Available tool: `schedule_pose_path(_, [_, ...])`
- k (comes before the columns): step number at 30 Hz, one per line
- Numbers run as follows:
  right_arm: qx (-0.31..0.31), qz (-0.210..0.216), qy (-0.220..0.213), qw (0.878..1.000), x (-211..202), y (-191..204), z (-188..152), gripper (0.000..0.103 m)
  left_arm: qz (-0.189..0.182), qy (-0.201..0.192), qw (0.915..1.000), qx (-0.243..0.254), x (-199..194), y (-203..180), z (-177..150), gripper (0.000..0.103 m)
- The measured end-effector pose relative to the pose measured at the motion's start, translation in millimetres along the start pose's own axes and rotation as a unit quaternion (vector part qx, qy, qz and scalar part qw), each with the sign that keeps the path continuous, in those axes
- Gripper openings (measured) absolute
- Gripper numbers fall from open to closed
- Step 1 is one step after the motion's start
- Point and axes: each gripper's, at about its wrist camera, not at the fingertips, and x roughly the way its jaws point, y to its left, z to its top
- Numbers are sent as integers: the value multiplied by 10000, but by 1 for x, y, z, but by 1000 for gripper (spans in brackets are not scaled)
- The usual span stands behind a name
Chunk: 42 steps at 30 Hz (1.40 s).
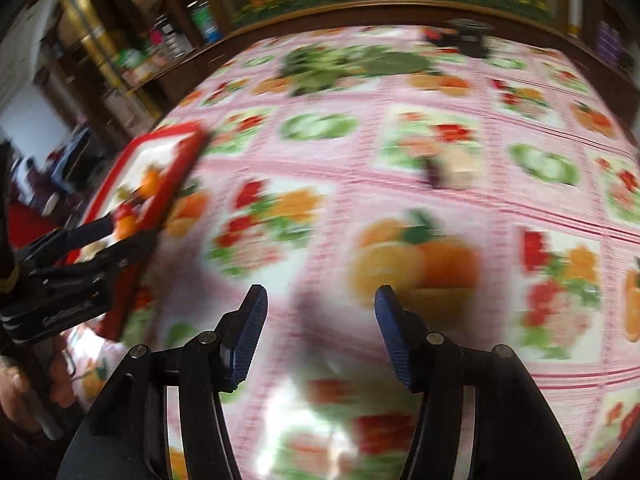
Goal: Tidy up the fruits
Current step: 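Move both open tools back over the items on the tablecloth, then grasp a beige cylinder with the right tool while the left tool grasps a dark date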
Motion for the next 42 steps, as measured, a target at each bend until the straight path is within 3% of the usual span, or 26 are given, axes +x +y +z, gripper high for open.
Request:
schedule_pose_path(6, [291, -248, -339, 9987, -14, -57, 17, 56, -203, 165, 9995, 154, 8, -33, 15, 79])
schedule_pose_path(11, [236, -318, -479, 9981, -1, -88, 38, 56, -248, 260, 9985, 420, 13, -60, 17, 80])
schedule_pose_path(16, [-219, -293, -506, 9980, 19, -89, 55, 54, -236, 432, 9973, 544, 20, -74, 13, 80])
schedule_pose_path(20, [-466, -199, -425, 9978, 34, -86, 63, 48, -203, 527, 9969, 555, 23, -77, 12, 80])
schedule_pose_path(25, [-589, 107, -265, 9979, 43, -78, 71, 31, -178, 575, 9971, 463, 25, -81, 18, 80])
schedule_pose_path(31, [-617, 150, -176, 9978, 42, -81, 65, 27, -224, 549, 9972, 461, 32, -91, 32, 80])
schedule_pose_path(42, [-422, -137, -261, 9987, 27, -114, 57, 27, -1054, 309, 9927, 508, 61, -133, 86, 79])
